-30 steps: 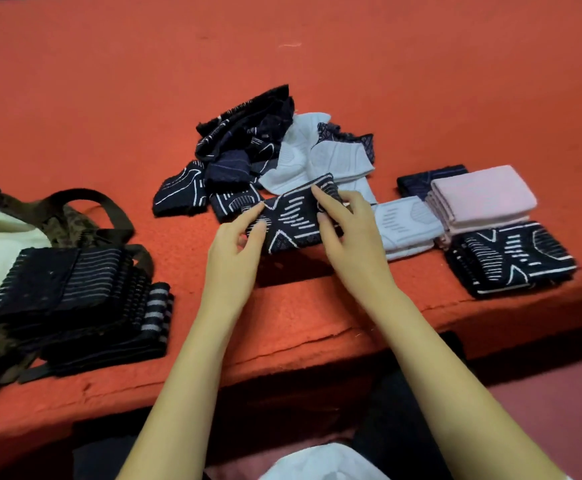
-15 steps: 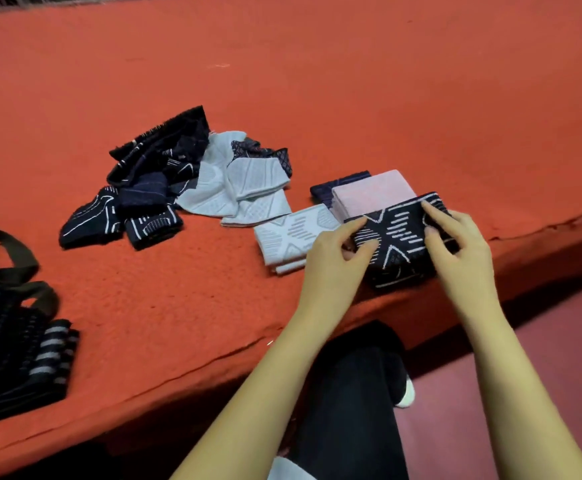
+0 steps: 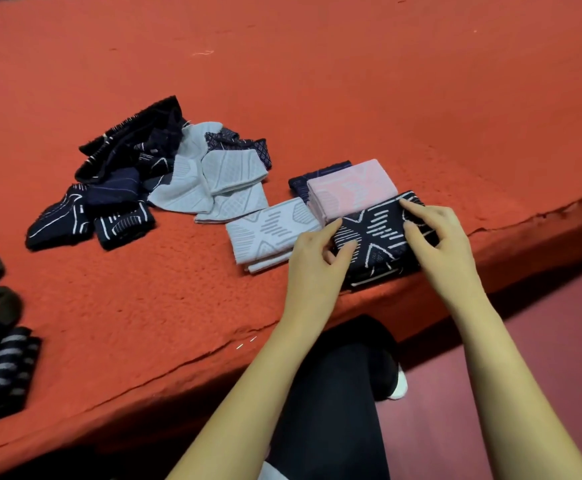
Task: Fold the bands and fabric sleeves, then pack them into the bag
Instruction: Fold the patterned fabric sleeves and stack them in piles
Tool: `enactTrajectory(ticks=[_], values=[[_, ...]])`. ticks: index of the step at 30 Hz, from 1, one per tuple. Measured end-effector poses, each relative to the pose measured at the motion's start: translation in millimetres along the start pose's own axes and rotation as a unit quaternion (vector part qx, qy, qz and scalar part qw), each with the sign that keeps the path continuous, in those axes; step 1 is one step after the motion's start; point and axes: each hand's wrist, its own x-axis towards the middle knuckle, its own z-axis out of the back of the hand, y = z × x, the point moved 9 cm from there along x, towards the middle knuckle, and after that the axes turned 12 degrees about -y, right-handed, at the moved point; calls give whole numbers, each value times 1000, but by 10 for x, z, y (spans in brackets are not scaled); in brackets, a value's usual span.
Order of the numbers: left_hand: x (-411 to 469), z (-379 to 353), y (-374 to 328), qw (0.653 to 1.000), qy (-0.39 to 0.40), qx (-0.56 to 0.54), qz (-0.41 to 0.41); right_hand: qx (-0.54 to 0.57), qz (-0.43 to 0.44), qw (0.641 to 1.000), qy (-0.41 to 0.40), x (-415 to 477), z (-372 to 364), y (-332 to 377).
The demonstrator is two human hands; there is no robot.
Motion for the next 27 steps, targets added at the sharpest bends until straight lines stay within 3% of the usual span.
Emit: enactTrajectory(ticks=[17, 22, 27], values=[[-15, -26, 122, 996, 15, 80, -34, 54, -78, 995, 6, -33, -71, -285], [56, 0, 2, 983, 31, 158, -90, -67, -36, 997, -25, 18, 42, -121], [153, 64, -202, 969, 75, 176, -154, -224, 43, 973, -38, 58, 56, 208]])
